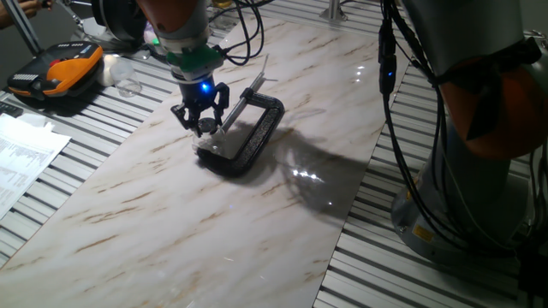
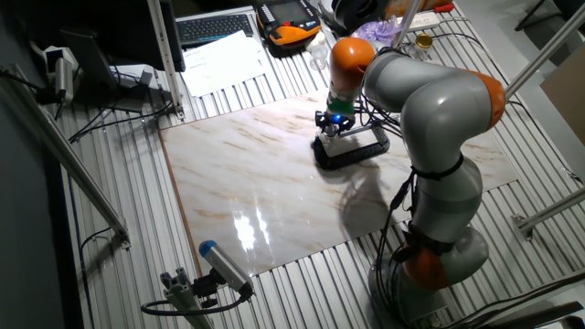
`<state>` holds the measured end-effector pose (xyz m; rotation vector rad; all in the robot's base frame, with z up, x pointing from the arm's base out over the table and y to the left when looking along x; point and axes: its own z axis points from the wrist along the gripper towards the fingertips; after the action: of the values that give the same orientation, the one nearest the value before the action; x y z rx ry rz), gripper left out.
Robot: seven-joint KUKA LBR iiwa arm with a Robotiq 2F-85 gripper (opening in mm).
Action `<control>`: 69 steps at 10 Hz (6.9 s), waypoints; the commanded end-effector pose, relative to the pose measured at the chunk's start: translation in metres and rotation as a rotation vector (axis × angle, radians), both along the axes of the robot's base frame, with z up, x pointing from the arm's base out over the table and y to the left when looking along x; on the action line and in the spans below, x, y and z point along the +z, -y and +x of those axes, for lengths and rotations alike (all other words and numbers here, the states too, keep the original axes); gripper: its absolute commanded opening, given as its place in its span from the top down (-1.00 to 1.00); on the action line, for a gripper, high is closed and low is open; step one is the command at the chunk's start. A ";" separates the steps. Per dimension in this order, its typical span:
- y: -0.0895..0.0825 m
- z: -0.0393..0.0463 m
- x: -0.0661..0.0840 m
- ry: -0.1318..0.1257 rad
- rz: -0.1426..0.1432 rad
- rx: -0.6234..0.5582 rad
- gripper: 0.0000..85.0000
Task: Screw the lid onto the jar
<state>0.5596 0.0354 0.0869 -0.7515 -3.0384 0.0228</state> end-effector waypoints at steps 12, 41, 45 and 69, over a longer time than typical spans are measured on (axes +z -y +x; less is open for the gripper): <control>-0.001 0.0004 -0.001 -0.024 0.026 -0.349 0.20; -0.019 -0.0031 0.026 0.044 -0.031 0.643 -0.20; -0.026 -0.0077 0.039 0.083 -0.023 0.932 0.20; -0.038 -0.0152 0.036 0.108 -0.008 0.932 -0.20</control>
<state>0.5443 0.0731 0.1229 0.3571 -3.2184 0.0188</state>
